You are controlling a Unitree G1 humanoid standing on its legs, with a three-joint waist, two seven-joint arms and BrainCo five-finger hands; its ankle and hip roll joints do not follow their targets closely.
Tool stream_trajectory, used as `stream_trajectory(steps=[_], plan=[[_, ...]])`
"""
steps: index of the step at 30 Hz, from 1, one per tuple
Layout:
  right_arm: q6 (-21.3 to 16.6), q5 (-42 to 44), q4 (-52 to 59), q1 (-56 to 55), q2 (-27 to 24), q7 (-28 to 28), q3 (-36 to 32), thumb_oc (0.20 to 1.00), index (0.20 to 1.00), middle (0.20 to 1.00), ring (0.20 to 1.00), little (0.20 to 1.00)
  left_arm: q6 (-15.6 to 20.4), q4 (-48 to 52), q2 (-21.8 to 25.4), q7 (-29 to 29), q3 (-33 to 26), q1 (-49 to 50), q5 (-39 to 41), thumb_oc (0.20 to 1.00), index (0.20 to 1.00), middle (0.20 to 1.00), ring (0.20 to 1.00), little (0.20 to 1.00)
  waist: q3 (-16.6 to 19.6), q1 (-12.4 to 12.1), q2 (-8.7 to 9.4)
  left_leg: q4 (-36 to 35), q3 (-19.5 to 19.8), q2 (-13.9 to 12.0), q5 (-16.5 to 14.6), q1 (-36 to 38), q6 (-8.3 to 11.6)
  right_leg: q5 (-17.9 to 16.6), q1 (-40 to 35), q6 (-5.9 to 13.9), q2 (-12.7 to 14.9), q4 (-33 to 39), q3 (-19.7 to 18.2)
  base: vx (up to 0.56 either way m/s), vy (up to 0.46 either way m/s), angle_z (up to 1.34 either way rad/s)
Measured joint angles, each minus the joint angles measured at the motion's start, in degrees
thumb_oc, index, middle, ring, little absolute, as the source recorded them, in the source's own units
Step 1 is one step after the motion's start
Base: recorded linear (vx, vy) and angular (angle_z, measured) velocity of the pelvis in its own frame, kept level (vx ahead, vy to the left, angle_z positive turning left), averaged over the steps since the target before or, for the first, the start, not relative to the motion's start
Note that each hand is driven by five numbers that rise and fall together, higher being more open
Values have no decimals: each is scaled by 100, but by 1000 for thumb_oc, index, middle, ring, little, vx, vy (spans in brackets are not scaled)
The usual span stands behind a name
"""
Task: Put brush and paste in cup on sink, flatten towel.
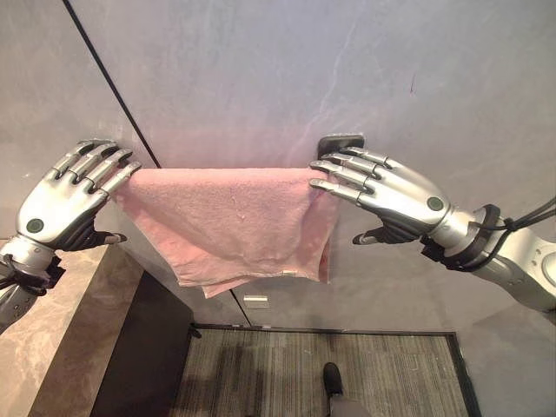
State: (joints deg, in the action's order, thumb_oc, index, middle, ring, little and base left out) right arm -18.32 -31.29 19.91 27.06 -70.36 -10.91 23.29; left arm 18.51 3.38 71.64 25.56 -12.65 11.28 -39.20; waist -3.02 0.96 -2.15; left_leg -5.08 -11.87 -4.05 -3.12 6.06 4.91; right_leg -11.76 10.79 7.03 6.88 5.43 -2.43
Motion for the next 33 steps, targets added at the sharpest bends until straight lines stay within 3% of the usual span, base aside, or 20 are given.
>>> stream_trajectory(steps=[7,14,15,16,21,27,30,33], plan=[[-5,1,-57,28,37,1,117,1000,1000,1000,1000,1000,-6,-186,-20,2,314,-241,-12,1000,1000,1000,1000,1000,21,2,18,-1,-14,3,-4,84,-1,4,-73,4,1,0,-3,-1,-1,-1],[57,4,-238,-200,495,-32,85,1000,1000,1000,1000,1000,-89,-257,-1125,31,629,-668,70,1000,1000,1000,1000,1000,147,14,84,-1,14,5,-3,80,0,4,-76,5,10,1,18,0,-3,0],[82,26,-229,-576,995,-61,-233,1000,1000,1000,1000,1000,-120,-189,-1698,56,602,-702,287,1000,1000,1000,1000,1000,141,8,117,-1,14,2,-3,80,-2,7,-75,8,10,1,19,0,0,0],[123,33,-235,-682,1231,-99,-295,1000,1000,1000,1000,1000,-136,-164,-1895,63,586,-733,353,1000,1000,1000,1000,1000,140,9,125,-1,13,2,-3,80,-2,7,-73,8,10,1,18,0,0,0],[252,612,-286,-706,2066,-238,-267,1000,1000,1000,1000,1000,-144,-90,-2267,53,582,-791,823,1000,1000,1000,1000,1000,130,-8,118,-1,13,-7,-3,84,-6,28,-72,34,18,1,67,2,-2,-1],[349,1666,-407,-712,3472,-368,-243,1000,1000,1000,1000,1000,-179,130,-3582,102,505,-935,1605,1000,1000,1000,1000,1000,155,-24,93,0,15,-33,2,92,1,11,-89,19,5,1,125,1,-1,1],[327,2756,-516,-701,3952,-408,-239,1000,1000,1000,1000,1000,-167,238,-3879,110,550,-1025,2121,1000,1000,1000,1000,1000,158,-23,97,0,13,-30,2,100,2,6,-97,18,7,1,122,0,0,0],[330,3184,-499,-720,3902,-398,-311,1000,1000,1000,1000,1000,-136,320,-4082,127,565,-1061,2491,1000,1000,1000,1000,1000,154,-12,106,0,13,-33,3,114,2,5,-113,18,4,1,123,0,0,0]])
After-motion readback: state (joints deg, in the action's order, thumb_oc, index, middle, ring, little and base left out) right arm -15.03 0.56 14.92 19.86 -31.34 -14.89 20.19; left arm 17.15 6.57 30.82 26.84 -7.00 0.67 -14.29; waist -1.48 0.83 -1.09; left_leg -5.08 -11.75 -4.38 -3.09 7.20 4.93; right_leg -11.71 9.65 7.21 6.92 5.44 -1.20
